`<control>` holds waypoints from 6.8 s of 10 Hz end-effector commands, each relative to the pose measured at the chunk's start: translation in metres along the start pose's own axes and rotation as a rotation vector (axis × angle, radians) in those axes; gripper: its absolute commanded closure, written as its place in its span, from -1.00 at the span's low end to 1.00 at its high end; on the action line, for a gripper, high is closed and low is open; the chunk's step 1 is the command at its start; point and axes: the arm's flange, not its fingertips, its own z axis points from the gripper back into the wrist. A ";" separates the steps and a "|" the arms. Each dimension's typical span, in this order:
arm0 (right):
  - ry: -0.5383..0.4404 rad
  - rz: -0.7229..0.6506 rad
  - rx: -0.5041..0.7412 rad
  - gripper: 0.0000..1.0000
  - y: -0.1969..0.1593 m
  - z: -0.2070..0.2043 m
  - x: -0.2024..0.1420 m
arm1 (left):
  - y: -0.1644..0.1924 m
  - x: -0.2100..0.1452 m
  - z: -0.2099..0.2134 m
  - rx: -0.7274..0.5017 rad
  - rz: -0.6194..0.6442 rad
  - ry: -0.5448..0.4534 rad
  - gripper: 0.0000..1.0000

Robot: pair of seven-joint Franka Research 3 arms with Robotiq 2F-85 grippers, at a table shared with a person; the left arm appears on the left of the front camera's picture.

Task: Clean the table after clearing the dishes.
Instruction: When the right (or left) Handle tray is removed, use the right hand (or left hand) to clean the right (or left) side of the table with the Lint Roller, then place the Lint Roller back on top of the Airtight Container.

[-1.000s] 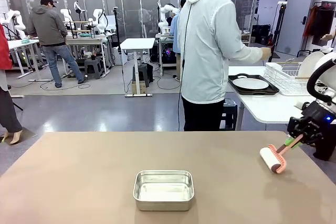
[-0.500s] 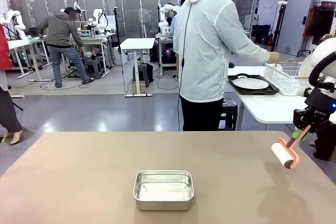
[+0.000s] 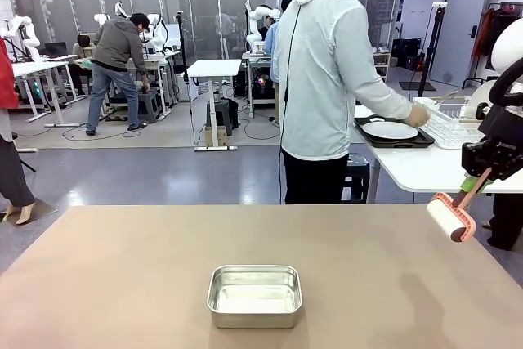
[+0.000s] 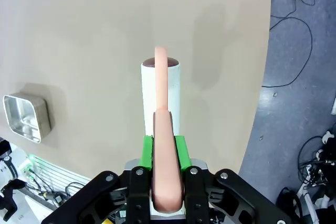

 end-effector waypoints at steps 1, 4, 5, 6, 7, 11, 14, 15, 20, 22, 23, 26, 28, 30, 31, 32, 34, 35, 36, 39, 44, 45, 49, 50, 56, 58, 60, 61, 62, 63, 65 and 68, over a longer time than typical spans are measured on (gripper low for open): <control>0.001 -0.009 -0.001 0.59 -0.005 -0.003 0.001 | -0.002 -0.002 0.002 -0.008 0.002 -0.007 -1.00; 0.001 -0.009 -0.001 0.59 -0.005 -0.003 0.001 | -0.002 -0.002 0.002 -0.008 0.002 -0.007 -1.00; 0.001 -0.009 -0.001 0.59 -0.005 -0.003 0.001 | -0.002 -0.002 0.002 -0.008 0.002 -0.007 -1.00; 0.001 -0.009 -0.001 0.59 -0.005 -0.003 0.001 | -0.002 -0.002 0.002 -0.008 0.002 -0.007 -1.00; 0.001 -0.009 -0.001 0.59 -0.005 -0.003 0.001 | -0.002 -0.002 0.002 -0.008 0.002 -0.007 -1.00; 0.001 -0.009 -0.001 0.59 -0.005 -0.003 0.001 | -0.002 -0.002 0.002 -0.008 0.002 -0.007 -1.00; 0.001 -0.009 -0.001 0.59 -0.005 -0.003 0.001 | -0.002 -0.002 0.002 -0.008 0.002 -0.007 -1.00; 0.008 -0.011 0.001 0.59 -0.007 -0.005 0.001 | -0.002 -0.002 0.002 -0.008 0.002 -0.007 -1.00; -0.040 0.721 0.010 0.59 0.164 0.050 -0.024 | -0.002 -0.002 0.002 -0.008 0.002 -0.007 -1.00; 0.057 1.010 -0.008 0.59 0.259 0.042 -0.035 | -0.002 -0.002 0.002 -0.008 0.002 -0.007 -1.00; 0.109 1.124 -0.005 0.59 0.302 0.030 -0.038 | -0.002 -0.002 0.002 -0.008 0.002 -0.007 -1.00; 0.251 1.374 -0.043 0.59 0.410 -0.024 -0.060 | -0.002 -0.002 0.002 -0.008 0.002 -0.007 -1.00; 0.272 1.436 -0.047 0.59 0.444 -0.051 -0.063 | -0.002 -0.002 0.002 -0.008 0.002 -0.007 -1.00; 0.282 1.425 -0.014 0.59 0.459 -0.076 -0.062 | -0.002 -0.002 0.002 -0.008 0.002 -0.007 -1.00; 0.284 1.414 -0.017 0.59 0.462 -0.086 -0.063 | -0.002 -0.002 0.002 -0.008 0.002 -0.007 -1.00; 0.283 1.398 -0.012 0.59 0.465 -0.093 -0.064 | -0.002 -0.002 0.002 -0.008 0.002 -0.007 -1.00; 0.244 1.357 -0.032 0.59 0.467 -0.111 -0.064 | -0.002 -0.002 0.002 -0.008 0.002 -0.007 -1.00; 0.249 1.357 -0.041 0.59 0.467 -0.127 -0.065 | -0.002 -0.002 0.002 -0.008 0.002 -0.007 -1.00; 0.247 1.348 -0.037 0.59 0.465 -0.143 -0.064 | -0.002 -0.002 0.002 -0.008 0.002 -0.007 -1.00; 0.294 1.328 -0.064 0.59 0.458 -0.182 -0.064 | -0.002 -0.002 0.002 -0.008 0.002 -0.007 -1.00; 0.323 1.342 -0.023 0.59 0.440 -0.223 -0.060 | -0.002 -0.002 0.002 -0.008 0.002 -0.007 -1.00; 0.291 1.357 -0.006 0.59 0.439 -0.219 -0.058 | -0.002 -0.002 0.002 -0.008 0.002 -0.007 -1.00; 0.281 1.384 -0.030 -0.13 0.435 -0.202 -0.052 | -0.002 -0.002 0.002 -0.008 0.002 -0.007 -1.00; 0.272 1.383 -0.030 -0.69 0.435 -0.197 -0.049 | -0.002 -0.002 0.002 -0.008 0.002 -0.007 -1.00; 0.189 1.364 -0.024 -1.00 0.437 -0.167 -0.032 | -0.002 -0.002 0.002 -0.008 0.002 -0.007 -1.00; 0.195 1.387 -0.058 -1.00 0.436 -0.167 -0.031 | -0.002 -0.002 0.002 -0.008 0.002 -0.007 -1.00; 0.203 1.344 -0.041 -1.00 0.441 -0.166 -0.025 | -0.002 -0.002 0.002 -0.008 0.002 -0.007 -1.00; 0.203 1.344 -0.041 -1.00 0.441 -0.166 -0.025 | -0.002 -0.002 0.002 -0.008 0.002 -0.007 -1.00; 0.203 1.344 -0.041 -1.00 0.441 -0.166 -0.025 | -0.002 -0.002 0.002 -0.008 0.002 -0.007 -1.00; 0.203 1.344 -0.041 -1.00 0.441 -0.166 -0.025 | -0.002 -0.002 0.002 -0.008 0.002 -0.007 -1.00; 0.203 1.344 -0.041 -1.00 0.441 -0.166 -0.025 | -0.002 -0.002 0.002 -0.008 0.002 -0.007 -1.00; 0.203 1.344 -0.041 -1.00 0.441 -0.166 -0.025 | -0.002 -0.002 0.002 -0.008 0.002 -0.007 -1.00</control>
